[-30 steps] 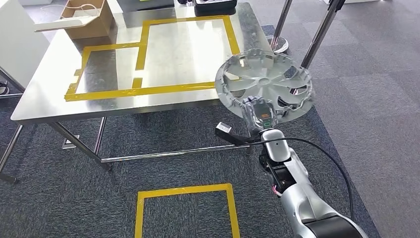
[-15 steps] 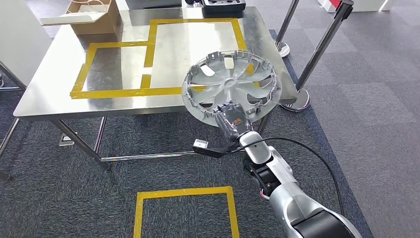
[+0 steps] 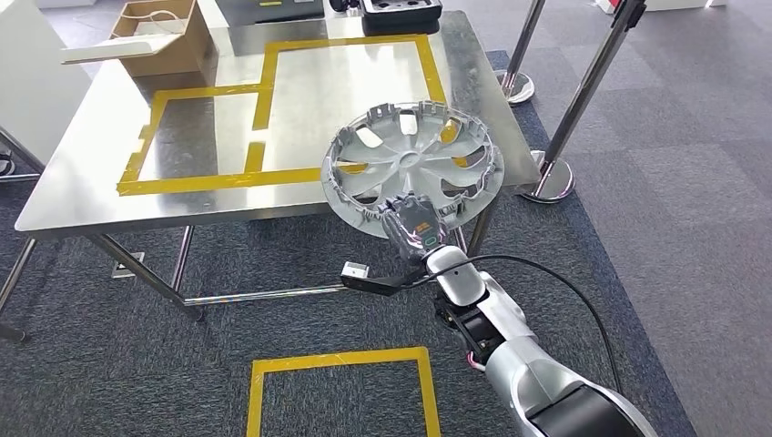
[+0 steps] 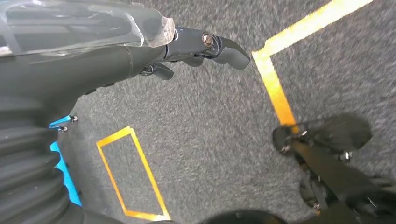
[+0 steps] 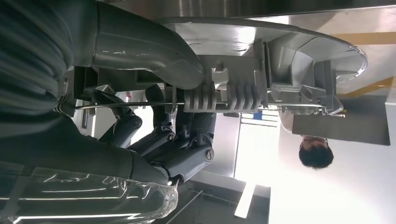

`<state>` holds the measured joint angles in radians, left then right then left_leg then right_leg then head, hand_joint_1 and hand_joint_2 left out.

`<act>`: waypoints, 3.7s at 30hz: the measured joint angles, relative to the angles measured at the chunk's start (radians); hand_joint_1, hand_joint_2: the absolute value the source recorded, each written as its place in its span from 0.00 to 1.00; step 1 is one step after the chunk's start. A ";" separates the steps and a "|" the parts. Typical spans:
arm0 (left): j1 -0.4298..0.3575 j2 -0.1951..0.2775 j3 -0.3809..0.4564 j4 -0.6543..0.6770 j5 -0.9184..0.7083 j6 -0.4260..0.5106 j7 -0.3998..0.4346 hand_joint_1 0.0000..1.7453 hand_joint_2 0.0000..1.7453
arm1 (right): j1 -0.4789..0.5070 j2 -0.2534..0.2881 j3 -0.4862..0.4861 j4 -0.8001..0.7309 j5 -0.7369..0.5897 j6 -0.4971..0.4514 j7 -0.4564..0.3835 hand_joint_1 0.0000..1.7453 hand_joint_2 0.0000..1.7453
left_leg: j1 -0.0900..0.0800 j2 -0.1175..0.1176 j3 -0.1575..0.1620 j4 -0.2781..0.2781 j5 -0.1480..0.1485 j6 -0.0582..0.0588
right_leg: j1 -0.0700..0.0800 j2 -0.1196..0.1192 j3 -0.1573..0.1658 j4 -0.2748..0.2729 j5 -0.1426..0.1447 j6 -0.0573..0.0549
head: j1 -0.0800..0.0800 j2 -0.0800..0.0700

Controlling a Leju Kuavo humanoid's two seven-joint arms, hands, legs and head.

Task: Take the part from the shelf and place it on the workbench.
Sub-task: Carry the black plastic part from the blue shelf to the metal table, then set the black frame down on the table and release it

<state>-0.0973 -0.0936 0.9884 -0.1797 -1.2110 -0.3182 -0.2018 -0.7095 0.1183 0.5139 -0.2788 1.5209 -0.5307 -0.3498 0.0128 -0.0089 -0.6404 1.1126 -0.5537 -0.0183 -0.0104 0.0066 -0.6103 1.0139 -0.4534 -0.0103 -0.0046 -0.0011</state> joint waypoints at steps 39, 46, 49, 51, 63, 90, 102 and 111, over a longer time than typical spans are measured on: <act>0.010 0.043 0.001 -0.003 -0.004 0.014 -0.021 0.00 1.00 | 0.073 -0.140 -0.068 0.016 -0.049 -0.088 0.196 1.00 1.00 | 0.000 0.003 0.015 -0.083 0.087 0.004 | 0.003 0.002 0.032 -0.008 -0.020 0.013 | -0.008 0.000; 0.001 0.041 0.001 -0.003 -0.014 0.014 -0.020 0.00 1.00 | 0.068 -0.132 -0.072 0.015 -0.033 -0.115 0.156 1.00 1.00 | 0.003 0.003 0.039 -0.111 0.081 0.044 | 0.002 0.001 -0.030 0.120 -0.092 0.042 | -0.001 0.000; -0.003 0.040 0.001 -0.003 -0.015 0.014 -0.017 0.00 1.00 | 0.068 -0.118 -0.070 0.015 -0.023 -0.125 0.142 1.00 1.00 | 0.002 0.002 0.046 -0.110 0.074 0.050 | 0.001 0.001 -0.124 0.296 -0.141 0.045 | 0.000 0.000; -0.005 0.037 0.001 -0.003 -0.017 0.011 -0.015 0.00 1.00 | 0.068 -0.106 -0.068 0.014 -0.014 -0.133 0.116 1.00 1.00 | 0.003 -0.002 0.056 -0.109 0.068 0.047 | 0.001 0.000 -0.107 0.240 -0.088 0.041 | 0.000 0.000; -0.008 0.036 0.001 -0.003 -0.020 0.010 -0.013 0.00 1.00 | 0.057 -0.025 0.005 0.004 0.038 -0.151 0.058 1.00 1.00 | 0.000 0.003 -0.061 0.132 -0.057 -0.002 | 0.000 -0.004 0.011 0.003 -0.014 -0.005 | -0.008 0.000; -0.004 0.040 0.001 -0.003 -0.015 0.012 -0.023 0.00 1.00 | 0.058 -0.047 0.046 0.009 0.038 -0.105 0.089 1.00 1.00 | -0.001 -0.001 0.056 -0.081 0.025 0.010 | 0.005 0.002 0.003 -0.002 -0.004 0.004 | -0.002 0.000; -0.001 0.044 0.001 -0.003 -0.010 0.010 -0.025 0.00 1.00 | 0.050 -0.046 0.052 0.014 0.036 -0.099 0.078 1.00 1.00 | 0.000 0.000 0.018 -0.092 0.083 0.010 | 0.010 0.006 0.041 -0.003 -0.042 0.018 | -0.005 0.000; 0.010 0.045 0.002 -0.003 -0.001 0.010 -0.035 0.00 1.00 | 0.047 -0.040 0.068 0.016 0.038 -0.088 0.068 1.00 1.00 | 0.002 -0.004 0.045 -0.098 0.060 0.050 | 0.004 0.002 -0.127 0.291 -0.129 0.038 | 0.002 0.000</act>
<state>-0.0869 -0.0488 0.9904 -0.1823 -1.2124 -0.3082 -0.2363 -0.6625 0.0778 0.5824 -0.2631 1.5585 -0.6185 -0.2819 0.0150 -0.0128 -0.5952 1.0150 -0.4940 0.0315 -0.0059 0.0082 -0.7378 1.3053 -0.5825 0.0276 -0.0029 -0.0011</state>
